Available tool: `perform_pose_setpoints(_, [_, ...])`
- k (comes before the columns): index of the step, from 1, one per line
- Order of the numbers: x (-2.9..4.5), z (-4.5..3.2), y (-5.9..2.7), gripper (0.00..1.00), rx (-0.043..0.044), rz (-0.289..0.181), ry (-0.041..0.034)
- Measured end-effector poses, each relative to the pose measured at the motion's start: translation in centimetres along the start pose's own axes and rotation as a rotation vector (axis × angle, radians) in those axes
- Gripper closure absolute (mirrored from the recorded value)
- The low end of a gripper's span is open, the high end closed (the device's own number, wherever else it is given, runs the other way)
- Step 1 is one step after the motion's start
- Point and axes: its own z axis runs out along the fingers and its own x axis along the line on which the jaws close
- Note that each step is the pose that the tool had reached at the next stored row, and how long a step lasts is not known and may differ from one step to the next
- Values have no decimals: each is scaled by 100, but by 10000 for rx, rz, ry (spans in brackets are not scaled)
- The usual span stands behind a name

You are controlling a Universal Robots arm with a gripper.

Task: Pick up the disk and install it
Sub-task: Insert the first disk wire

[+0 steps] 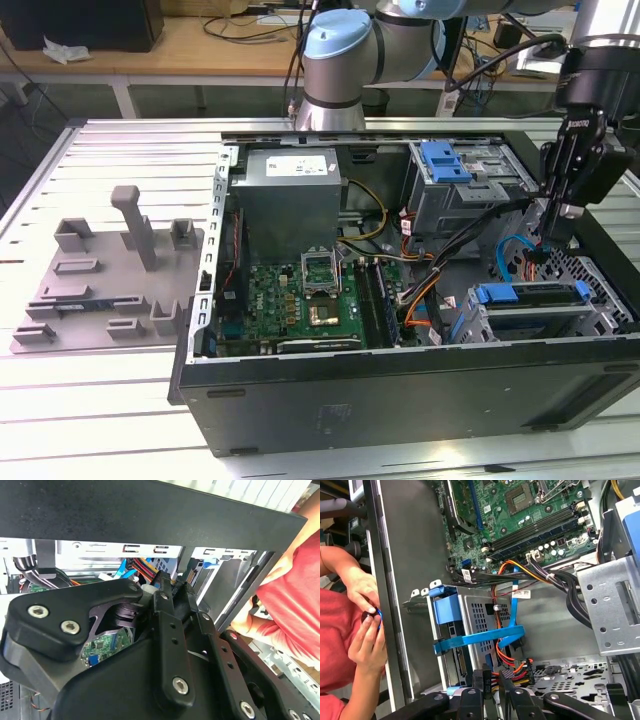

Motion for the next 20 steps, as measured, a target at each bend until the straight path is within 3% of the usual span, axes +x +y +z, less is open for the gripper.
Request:
perform_pose_setpoints(9, [5, 5, -3, 74, -162, 247, -11])
perform_pose_setpoints(10, [7, 7, -4, 82, -181, 280, -10])
perform_pose_setpoints(13, [11, 11, -6, 84, -222, 345, -12])
perform_pose_setpoints(20, [12, 12, -6, 84, -240, 349, -11])
